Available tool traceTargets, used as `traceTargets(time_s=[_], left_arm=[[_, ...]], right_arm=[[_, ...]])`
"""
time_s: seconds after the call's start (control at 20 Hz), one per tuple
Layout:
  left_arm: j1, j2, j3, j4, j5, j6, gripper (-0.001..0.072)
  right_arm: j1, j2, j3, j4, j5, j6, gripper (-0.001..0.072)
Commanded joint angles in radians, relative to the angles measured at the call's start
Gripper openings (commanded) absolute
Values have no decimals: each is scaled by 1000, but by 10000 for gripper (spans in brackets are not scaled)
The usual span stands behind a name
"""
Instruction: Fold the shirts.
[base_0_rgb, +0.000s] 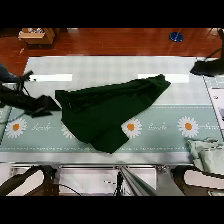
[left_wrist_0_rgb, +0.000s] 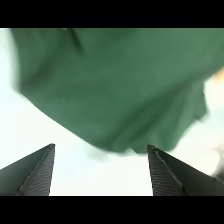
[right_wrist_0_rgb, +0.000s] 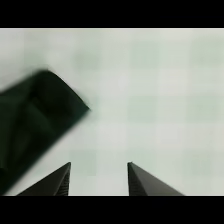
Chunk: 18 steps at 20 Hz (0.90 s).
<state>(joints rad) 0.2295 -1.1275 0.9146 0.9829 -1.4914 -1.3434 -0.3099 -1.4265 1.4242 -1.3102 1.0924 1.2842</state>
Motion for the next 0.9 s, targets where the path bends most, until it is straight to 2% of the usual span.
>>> traceTargets(time_s=[0.0,0.25,0.45,0.65,0.75,0.85], left_arm=[[-60,58,-193,-98,-27,-39,708],[-191,13,-384,-98,107,-88,712],[-233,-48,-388,-159,172,-90,712],[-337,-149,-388,-192,227,-91,712],[-382,-198,-383,-231,326,-100,711],[-393,-225,-382,-263,471,-167,682]], right_arm=[[-83,14,-43,-45,61,11,433],[-100,14,-114,-33,59,-15,434],[-100,15,-119,-27,50,-16,434],[-100,14,-119,-27,51,-15,434],[-99,14,-119,-26,53,-15,434],[-99,15,-119,-23,66,-15,434]])
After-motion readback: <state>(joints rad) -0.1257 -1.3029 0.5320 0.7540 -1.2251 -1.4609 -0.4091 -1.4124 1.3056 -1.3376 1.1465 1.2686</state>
